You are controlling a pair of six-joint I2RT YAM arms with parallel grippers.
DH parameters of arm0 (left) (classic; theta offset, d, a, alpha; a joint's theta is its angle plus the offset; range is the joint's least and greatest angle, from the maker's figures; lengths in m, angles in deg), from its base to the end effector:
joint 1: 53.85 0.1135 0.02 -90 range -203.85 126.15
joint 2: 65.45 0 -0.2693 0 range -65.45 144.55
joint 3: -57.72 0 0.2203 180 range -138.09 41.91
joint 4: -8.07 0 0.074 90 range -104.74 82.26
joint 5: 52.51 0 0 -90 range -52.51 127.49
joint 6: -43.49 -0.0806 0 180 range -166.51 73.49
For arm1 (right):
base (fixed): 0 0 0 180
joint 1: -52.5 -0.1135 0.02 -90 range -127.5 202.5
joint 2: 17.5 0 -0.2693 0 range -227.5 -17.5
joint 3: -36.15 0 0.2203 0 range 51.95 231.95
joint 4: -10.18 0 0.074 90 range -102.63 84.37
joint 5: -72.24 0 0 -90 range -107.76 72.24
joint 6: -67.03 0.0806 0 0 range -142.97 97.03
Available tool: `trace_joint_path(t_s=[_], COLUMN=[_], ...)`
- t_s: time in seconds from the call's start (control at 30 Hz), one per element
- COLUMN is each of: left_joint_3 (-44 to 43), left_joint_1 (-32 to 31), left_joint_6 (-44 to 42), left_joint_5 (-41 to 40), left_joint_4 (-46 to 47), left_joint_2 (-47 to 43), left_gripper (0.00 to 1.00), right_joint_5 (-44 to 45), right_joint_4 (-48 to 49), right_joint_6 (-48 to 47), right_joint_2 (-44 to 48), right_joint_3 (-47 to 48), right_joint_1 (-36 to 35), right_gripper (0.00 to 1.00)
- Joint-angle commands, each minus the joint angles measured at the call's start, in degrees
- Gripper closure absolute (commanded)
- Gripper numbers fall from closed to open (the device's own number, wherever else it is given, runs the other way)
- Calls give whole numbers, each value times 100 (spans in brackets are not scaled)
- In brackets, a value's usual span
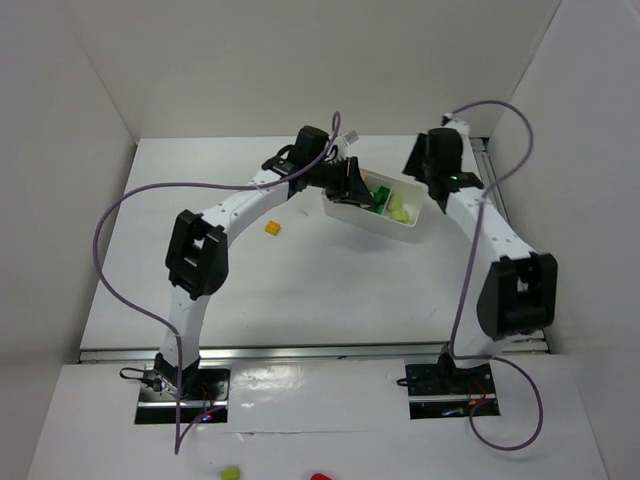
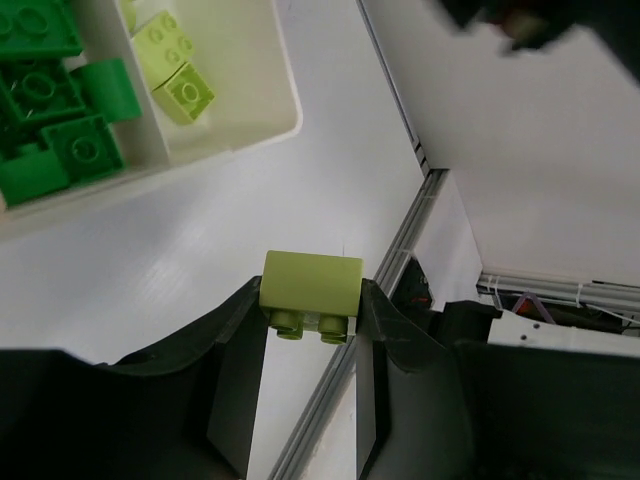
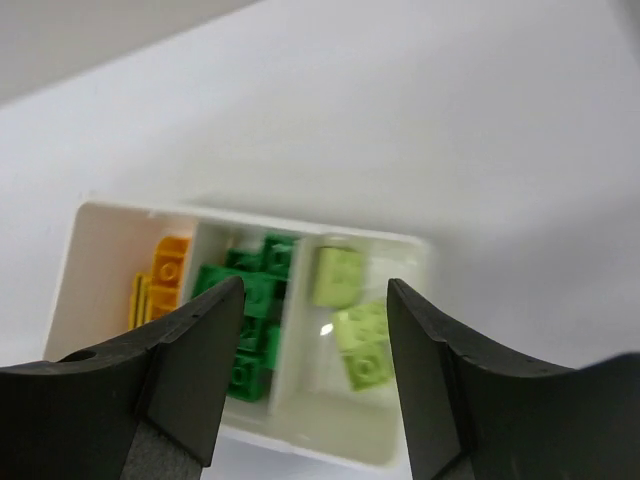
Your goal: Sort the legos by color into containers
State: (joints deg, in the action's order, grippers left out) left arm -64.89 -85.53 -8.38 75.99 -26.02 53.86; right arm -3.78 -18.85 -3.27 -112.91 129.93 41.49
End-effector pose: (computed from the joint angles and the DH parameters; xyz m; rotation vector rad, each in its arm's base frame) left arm 0.3902 -0.2998 0.2908 0.3223 2.2938 -1.3894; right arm 0.3930 0.0566 0.2977 0.3030 2.0671 0.0680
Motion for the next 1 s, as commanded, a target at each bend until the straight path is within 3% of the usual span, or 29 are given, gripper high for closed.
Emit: trace_joint_path(t_s=[0.0,0.13,0.3,0.47,0.6,0.63,0.67,0.73,0.8,0.83,0.97], left_joint_3=[-752,-1998,-3090,-3224,-3655,-3602,-3602,-3602,-3602,-3602,-3453], left_joint_1=[-198,-382,-383,-444,-550,-550,-550,-550,-550,-550,-550], left_joint_6=[194,449,1037,1863,1865,1865,1917,1918,1918,1918,1778], left_joint_5=[70,9,148,132,-299,-369,-370,-370,-370,-370,-238], left_joint_4=[35,88,666,1818,1959,2030,2083,2083,2135,2136,2083], left_joint_2=[575,1418,2482,2992,3274,3274,3274,3327,3275,3274,2889], left_gripper=[100,100,100,97,73,50,37,26,5,0,0], right_joint_5=[623,624,624,624,501,440,387,317,264,263,202], right_joint_4=[-119,-594,-1350,-1684,-1685,-1685,-1685,-1685,-1623,-1571,-1570], right_joint_6=[209,482,587,535,420,420,359,359,298,297,297], right_joint_2=[1207,2463,3151,3433,3381,3381,3320,3266,3266,3266,3266], right_joint_3=[-641,-1108,-1171,-1171,-1057,-1056,-978,-924,-924,-924,-1047], right_joint_1=[572,871,924,925,925,925,925,925,925,925,977], right_gripper=[34,31,30,30,30,30,30,30,30,30,30])
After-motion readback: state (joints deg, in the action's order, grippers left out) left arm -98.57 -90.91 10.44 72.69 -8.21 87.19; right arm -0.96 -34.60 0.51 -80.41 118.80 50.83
